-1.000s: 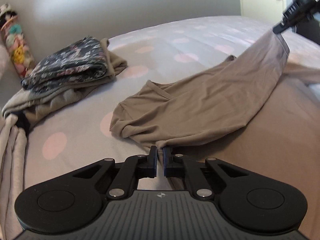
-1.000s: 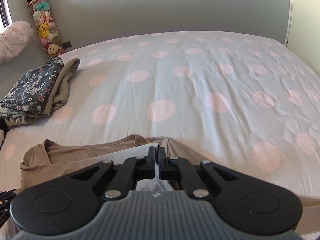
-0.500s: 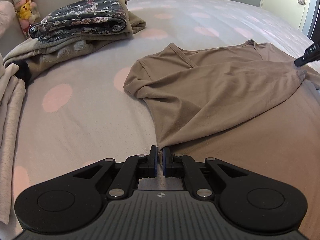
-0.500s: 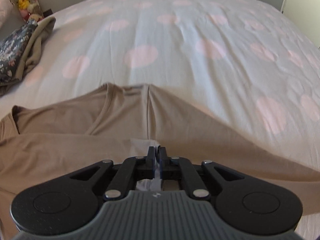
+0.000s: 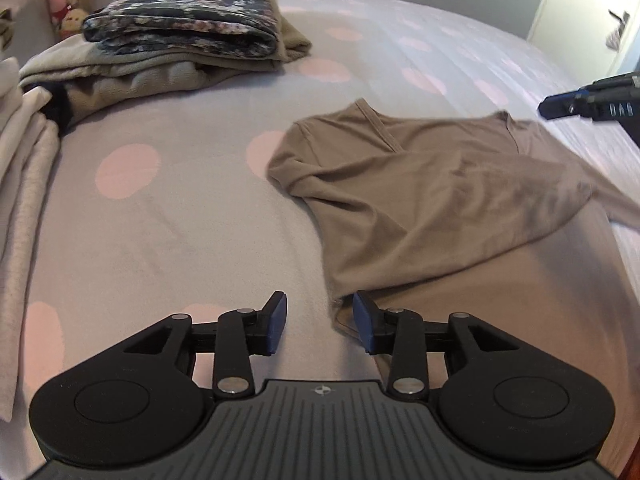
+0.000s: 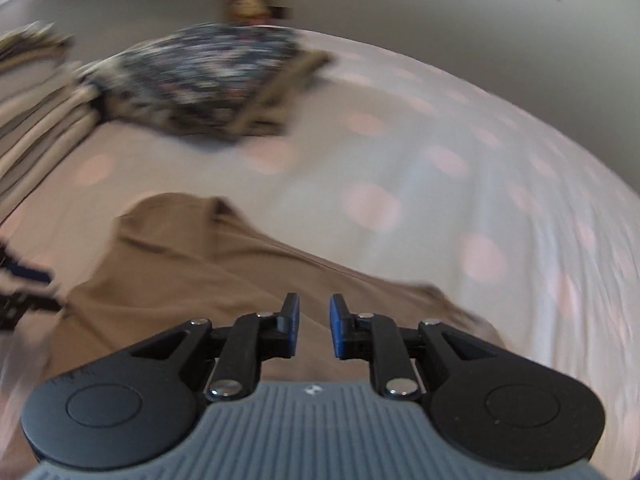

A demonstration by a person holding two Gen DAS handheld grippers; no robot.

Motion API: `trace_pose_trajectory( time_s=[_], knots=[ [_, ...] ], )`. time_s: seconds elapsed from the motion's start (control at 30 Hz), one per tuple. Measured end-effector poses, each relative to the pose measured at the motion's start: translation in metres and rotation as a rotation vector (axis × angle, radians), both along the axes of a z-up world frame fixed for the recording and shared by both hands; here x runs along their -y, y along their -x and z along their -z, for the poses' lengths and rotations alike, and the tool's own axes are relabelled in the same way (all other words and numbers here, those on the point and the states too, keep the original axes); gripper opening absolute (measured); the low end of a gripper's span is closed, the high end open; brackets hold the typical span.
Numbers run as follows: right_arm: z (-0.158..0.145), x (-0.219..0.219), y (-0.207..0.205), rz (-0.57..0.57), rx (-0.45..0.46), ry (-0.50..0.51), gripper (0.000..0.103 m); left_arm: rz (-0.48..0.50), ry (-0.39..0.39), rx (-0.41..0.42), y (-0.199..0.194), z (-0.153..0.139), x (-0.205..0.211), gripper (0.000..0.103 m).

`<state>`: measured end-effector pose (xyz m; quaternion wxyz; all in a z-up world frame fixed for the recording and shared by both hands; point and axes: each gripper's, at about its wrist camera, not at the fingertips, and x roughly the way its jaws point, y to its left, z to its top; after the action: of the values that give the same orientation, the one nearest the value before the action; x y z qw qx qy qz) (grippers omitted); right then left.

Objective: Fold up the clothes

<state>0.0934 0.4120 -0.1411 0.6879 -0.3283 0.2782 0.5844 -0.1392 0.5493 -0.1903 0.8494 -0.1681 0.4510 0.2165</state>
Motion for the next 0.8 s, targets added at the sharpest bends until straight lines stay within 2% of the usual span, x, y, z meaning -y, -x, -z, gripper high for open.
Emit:
trace_pose_trajectory(
  time_s=[0.17,0.27,0.33,0.43,0.53,0.63,0.77,0.8],
  knots=[
    [0.007,-0.039,0.07,-0.305,0.099,0.069,0.019,-0.096,0.013,-0.055,0.011,0.003,-0.02,0.035],
    [0.014,-0.059,0.102,-0.452,0.163,0.107,0.019,-0.128,-0.014,-0.098,0.015,0.006,-0.025,0.035],
    [0.02,-0.072,0.119,-0.534,0.203,0.125,0.019,-0.127,0.008,-0.062,0.018,0.004,-0.028,0.034],
    [0.029,-0.088,0.141,-0.641,0.243,0.142,0.019,-0.096,0.109,0.037,0.021,0.002,-0.032,0.034],
    [0.04,-0.102,0.156,-0.73,0.296,0.156,0.018,-0.075,0.184,0.09,0.022,0.007,-0.035,0.034],
    [0.049,-0.114,0.165,-0.783,0.354,0.182,0.018,-0.071,0.202,0.081,0.018,0.015,-0.036,0.034],
    [0.059,-0.131,0.166,-0.79,0.369,0.214,0.018,-0.074,0.232,0.094,0.013,0.022,-0.04,0.034],
    [0.061,-0.135,0.165,-0.785,0.368,0.222,0.018,-0.077,0.237,0.099,0.012,0.023,-0.041,0.031]
  ],
)
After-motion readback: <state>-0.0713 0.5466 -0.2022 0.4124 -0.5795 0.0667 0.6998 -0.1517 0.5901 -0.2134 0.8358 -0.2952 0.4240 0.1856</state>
